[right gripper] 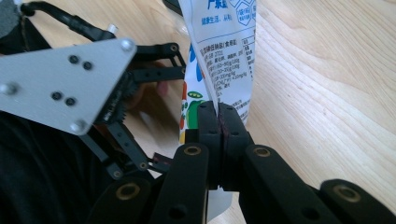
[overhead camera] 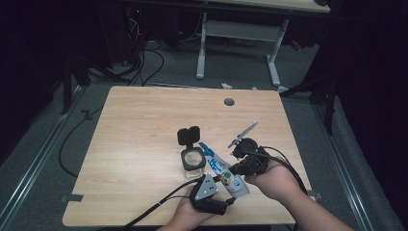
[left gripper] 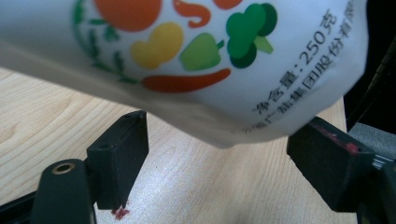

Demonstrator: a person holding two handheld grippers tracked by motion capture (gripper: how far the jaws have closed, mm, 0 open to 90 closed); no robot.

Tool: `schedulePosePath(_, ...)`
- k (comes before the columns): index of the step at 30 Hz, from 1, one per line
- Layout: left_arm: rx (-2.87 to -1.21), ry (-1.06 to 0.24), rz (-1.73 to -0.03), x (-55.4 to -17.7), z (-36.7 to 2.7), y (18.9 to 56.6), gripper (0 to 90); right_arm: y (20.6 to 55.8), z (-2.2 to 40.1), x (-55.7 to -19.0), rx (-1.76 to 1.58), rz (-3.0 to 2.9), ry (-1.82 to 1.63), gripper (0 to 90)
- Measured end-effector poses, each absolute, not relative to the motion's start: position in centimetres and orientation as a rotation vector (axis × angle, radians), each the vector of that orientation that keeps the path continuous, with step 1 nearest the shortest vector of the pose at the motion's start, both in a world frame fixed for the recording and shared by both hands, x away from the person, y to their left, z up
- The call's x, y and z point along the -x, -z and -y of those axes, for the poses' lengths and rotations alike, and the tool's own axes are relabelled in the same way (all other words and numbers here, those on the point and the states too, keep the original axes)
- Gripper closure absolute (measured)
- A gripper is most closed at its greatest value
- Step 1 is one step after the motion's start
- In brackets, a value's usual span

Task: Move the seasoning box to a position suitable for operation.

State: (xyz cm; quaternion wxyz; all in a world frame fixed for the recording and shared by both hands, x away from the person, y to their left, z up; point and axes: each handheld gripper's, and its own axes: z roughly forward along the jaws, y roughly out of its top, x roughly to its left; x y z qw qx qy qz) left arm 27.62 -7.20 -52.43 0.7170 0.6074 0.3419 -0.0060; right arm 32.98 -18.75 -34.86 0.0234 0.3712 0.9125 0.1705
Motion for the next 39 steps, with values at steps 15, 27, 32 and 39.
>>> schedulePosePath(15,-1.317,0.007,-0.759,-28.0,6.8,51.9,18.8,34.2,17.8,-32.8,-1.133,-2.837,-0.556,90.0)
schedulePosePath(27,-1.322,-0.033,-0.752,-27.3,6.5,51.6,24.5,34.3,17.7,-33.0,-1.129,-2.837,-0.563,90.0)
schedulePosePath(32,-1.32,-0.051,-0.747,-27.0,6.2,51.2,26.7,34.3,17.6,-33.1,-1.116,-2.838,-0.572,90.0)
schedulePosePath(39,-1.311,-0.074,-0.756,-26.7,5.9,50.9,28.9,34.1,17.4,-33.4,-1.092,-2.834,-0.549,90.0)
